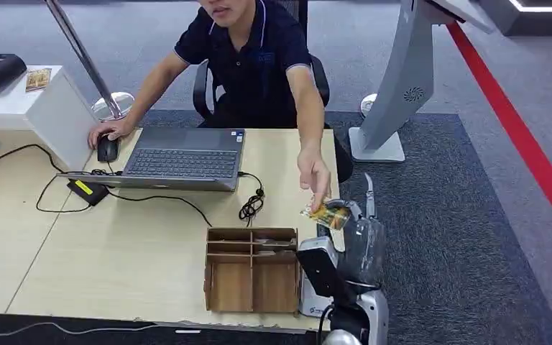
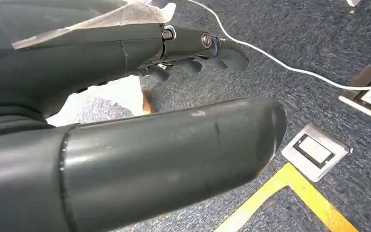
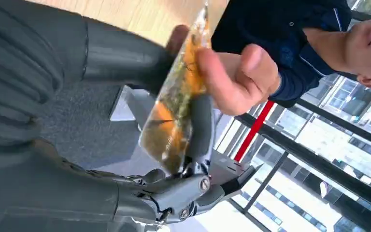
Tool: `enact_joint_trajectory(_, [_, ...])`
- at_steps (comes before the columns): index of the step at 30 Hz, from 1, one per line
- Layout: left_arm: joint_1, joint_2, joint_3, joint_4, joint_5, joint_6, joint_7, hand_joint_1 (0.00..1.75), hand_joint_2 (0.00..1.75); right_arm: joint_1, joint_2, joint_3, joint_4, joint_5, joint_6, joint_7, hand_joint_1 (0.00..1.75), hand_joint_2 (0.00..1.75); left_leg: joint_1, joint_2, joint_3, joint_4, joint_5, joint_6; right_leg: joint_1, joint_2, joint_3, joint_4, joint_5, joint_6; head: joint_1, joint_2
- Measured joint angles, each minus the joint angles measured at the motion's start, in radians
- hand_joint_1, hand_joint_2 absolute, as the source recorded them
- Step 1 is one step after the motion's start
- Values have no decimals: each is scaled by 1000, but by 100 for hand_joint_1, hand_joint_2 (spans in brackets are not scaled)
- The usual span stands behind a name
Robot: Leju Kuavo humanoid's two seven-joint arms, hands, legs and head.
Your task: Pass the card to the sensor for recognition and then transmit it.
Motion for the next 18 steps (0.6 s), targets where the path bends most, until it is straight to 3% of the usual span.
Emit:
enact_joint_trajectory(5, [0, 0, 0, 0, 0, 0, 0, 0, 0, -3, 0, 0, 0, 2, 0, 8, 0, 175, 0, 0, 0, 0, 0, 0, 0, 0, 0, 0, 0, 0, 0, 0])
enact_joint_trajectory(18, [0, 0, -8, 0, -4, 0, -1, 0, 0, -22, -37, 51, 3, -57, 0, 141, 0, 175, 0, 0, 0, 0, 0, 0, 0, 0, 0, 0, 0, 0, 0, 0])
